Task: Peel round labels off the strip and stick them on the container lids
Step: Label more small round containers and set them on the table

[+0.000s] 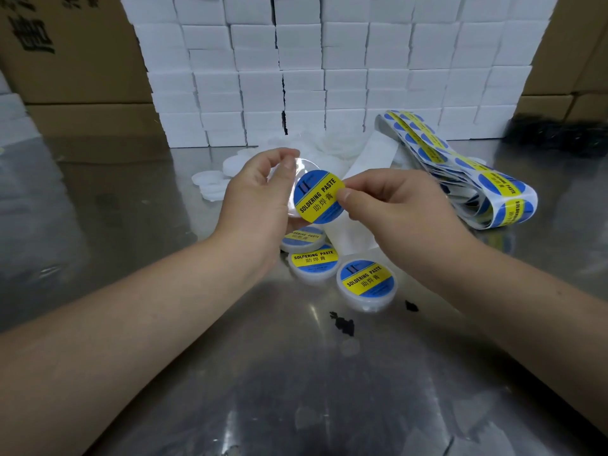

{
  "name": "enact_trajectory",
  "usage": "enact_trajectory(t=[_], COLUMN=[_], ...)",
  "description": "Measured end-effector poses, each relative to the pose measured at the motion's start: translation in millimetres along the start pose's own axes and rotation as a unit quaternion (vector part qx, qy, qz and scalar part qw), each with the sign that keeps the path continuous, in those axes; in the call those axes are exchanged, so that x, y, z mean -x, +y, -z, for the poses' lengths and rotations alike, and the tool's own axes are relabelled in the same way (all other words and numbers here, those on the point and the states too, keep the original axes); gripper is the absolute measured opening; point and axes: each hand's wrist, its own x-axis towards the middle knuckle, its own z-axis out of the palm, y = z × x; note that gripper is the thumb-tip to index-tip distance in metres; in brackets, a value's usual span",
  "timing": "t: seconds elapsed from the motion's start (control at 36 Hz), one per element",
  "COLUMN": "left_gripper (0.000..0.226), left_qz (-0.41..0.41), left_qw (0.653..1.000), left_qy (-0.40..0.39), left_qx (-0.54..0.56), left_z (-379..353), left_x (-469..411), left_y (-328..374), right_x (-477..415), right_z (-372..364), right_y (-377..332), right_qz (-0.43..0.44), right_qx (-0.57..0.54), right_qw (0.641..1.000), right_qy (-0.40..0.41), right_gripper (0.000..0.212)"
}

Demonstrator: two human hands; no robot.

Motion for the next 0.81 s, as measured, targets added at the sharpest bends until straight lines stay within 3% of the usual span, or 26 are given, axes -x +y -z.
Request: enact_trajectory(t=[0.25,0.5,0.69,0.81], left_gripper=[0.029,0.034,0.021,0.028], left_qz=[0.024,0.052,-0.010,-0.037], left_qw=[0.998,0.990,0.991,0.990], left_qy=[-0.051,-0.111,-0.123,-0.134], left_qx=[0.000,0.072,0.043,0.031], left_z=[-3.4,-3.6,-3.7,-3.5], left_x=[8.2,9.8,15.6,17.0], left_y=[5.3,8.9,3.3,2.2], right_x=[-1.5,-4.4,-3.7,-3.3], right_z=[0.9,1.4,1.2,1.0], right_y=[-1.3,2.3,2.1,1.9], right_qz=[-0.010,-0.027,-0.020,-0.014], right_qx=[-0.016,-0.021,-0.003,0.003], right_qw=[1.000,0.999,0.999,1.000], right_qy=[0.014,0.035,0.033,0.025], right_gripper=[0.030,0.027,0.029,0.029])
